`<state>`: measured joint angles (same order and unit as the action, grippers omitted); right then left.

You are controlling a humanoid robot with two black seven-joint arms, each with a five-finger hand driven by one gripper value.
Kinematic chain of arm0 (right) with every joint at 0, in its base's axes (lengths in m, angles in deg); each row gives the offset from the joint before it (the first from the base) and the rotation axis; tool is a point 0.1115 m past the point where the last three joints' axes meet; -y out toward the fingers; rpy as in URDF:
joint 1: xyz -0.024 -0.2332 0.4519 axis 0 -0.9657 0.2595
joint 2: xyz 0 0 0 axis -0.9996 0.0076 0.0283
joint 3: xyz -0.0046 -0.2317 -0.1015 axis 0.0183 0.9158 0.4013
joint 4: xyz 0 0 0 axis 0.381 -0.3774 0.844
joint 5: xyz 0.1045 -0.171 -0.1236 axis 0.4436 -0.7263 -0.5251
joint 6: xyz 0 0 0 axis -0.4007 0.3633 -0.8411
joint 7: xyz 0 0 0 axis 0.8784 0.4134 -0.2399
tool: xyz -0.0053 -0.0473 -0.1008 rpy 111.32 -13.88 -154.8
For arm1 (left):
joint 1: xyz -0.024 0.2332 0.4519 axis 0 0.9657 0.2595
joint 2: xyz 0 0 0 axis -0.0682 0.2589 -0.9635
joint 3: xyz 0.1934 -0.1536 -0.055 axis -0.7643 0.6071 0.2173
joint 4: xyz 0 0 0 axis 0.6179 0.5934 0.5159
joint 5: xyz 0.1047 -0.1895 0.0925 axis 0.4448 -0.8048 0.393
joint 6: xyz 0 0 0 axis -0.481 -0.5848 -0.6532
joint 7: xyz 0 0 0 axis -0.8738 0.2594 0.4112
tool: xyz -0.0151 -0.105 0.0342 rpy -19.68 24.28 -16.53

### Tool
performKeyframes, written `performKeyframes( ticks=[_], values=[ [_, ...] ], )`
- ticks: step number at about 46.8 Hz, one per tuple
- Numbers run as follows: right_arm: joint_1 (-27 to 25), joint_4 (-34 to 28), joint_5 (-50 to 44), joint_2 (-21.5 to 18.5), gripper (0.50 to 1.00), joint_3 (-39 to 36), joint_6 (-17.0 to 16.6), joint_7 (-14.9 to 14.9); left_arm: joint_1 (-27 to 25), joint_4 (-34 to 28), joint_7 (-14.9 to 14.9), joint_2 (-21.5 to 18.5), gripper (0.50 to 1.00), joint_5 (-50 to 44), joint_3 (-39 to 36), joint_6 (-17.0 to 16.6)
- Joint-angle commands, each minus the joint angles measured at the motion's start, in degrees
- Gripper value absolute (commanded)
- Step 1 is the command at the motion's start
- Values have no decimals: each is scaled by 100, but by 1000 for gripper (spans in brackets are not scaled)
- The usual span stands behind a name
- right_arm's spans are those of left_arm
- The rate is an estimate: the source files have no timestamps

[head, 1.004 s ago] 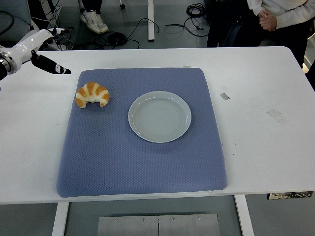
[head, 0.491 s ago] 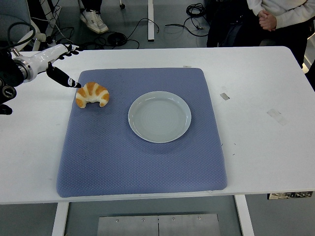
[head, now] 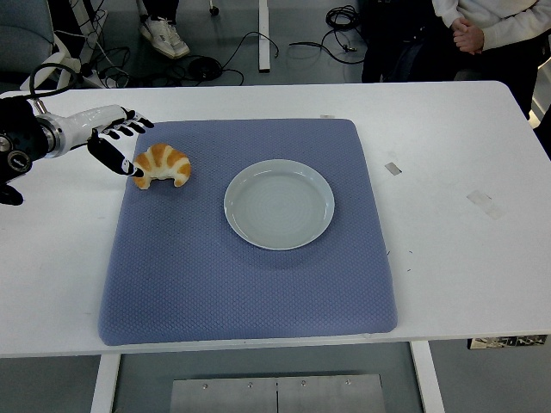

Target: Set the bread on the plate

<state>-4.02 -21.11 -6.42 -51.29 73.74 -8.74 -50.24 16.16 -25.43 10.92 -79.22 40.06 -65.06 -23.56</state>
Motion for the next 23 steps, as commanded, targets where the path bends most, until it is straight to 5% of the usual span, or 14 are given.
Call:
performKeyframes(
  ticks=[1,23],
  values=[
    [7,0,0,0,1000,0,-1,0,-47,10,8,-15,877,39,11,79],
    [7,0,0,0,1000,0,-1,0,-162,265,0,284,868,496,-15,168]
  ],
)
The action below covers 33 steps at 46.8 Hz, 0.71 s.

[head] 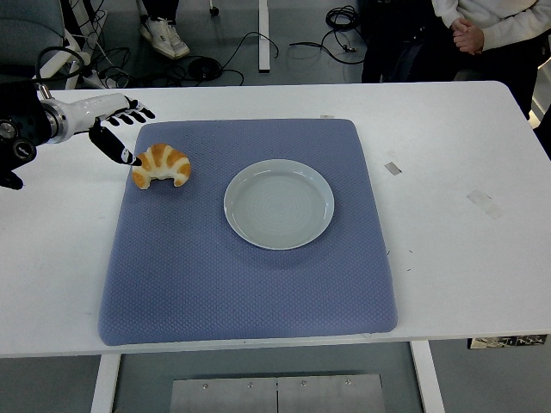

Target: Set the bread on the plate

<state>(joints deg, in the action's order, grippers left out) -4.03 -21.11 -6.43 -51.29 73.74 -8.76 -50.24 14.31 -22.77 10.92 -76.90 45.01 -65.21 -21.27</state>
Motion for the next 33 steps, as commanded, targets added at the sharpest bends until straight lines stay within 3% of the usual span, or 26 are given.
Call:
performKeyframes(
  ticks=[1,26,33],
  values=[
    [9,0,0,0,1000,0,1,1,32,-1,-1,69,865,9,0,-105],
    [0,0,0,0,1000,0,1,1,85,-71,-1,201,855,256,-421,-861],
    [0,0,0,0,1000,0,1,1,129,-80,-1,263,855,256,-422,-931]
  ],
)
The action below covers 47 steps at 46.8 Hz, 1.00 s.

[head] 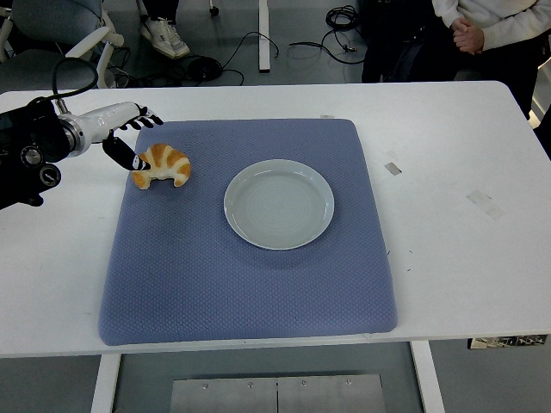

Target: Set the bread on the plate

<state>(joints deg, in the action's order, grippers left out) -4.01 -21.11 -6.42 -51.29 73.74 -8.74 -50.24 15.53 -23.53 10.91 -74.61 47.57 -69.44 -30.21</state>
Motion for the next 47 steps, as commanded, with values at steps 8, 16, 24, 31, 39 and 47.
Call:
performKeyframes(
  ticks=[8,16,24,31,39,47],
  values=[
    [7,0,0,0,1000,0,0,1,42,-4,0,113,855,-1,-113,-170],
    [-2,0,0,0,1000,0,0,1,86,14,9,139,855,-1,-122,-231],
    [-2,0,0,0,1000,0,0,1,130,66,9,183,855,35,-174,-354],
    [-2,0,0,0,1000,0,0,1,147,75,18,209,855,35,-245,-442],
    [-2,0,0,0,1000,0,0,1,174,93,35,271,854,43,-245,-504],
    [-2,0,0,0,1000,0,0,1,262,172,35,297,830,219,-245,-627]
  ],
)
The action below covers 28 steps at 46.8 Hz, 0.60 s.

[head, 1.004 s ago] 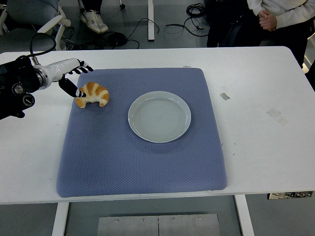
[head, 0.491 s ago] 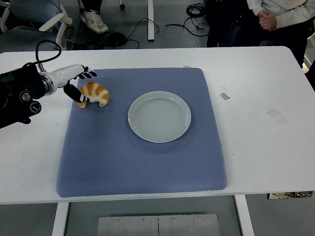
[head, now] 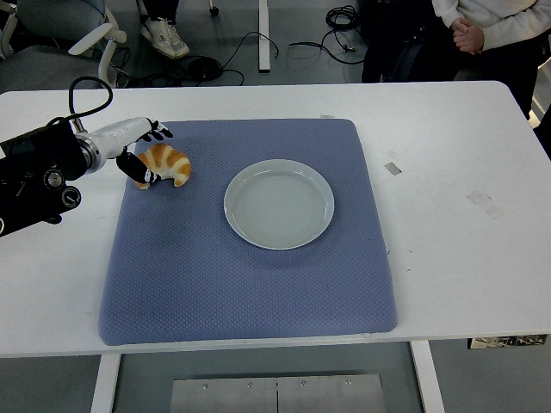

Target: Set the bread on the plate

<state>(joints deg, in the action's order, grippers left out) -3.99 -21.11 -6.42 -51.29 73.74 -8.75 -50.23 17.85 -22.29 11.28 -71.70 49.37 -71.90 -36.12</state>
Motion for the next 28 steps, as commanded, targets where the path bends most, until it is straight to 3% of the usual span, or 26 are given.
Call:
performKeyframes(
  ticks=[1,28],
  values=[
    [-5,0,0,0,1000,0,0,0,30,74,-1,7,830,40,1,-35],
    [-5,0,0,0,1000,0,0,0,82,285,69,147,799,48,1,-44]
  ],
)
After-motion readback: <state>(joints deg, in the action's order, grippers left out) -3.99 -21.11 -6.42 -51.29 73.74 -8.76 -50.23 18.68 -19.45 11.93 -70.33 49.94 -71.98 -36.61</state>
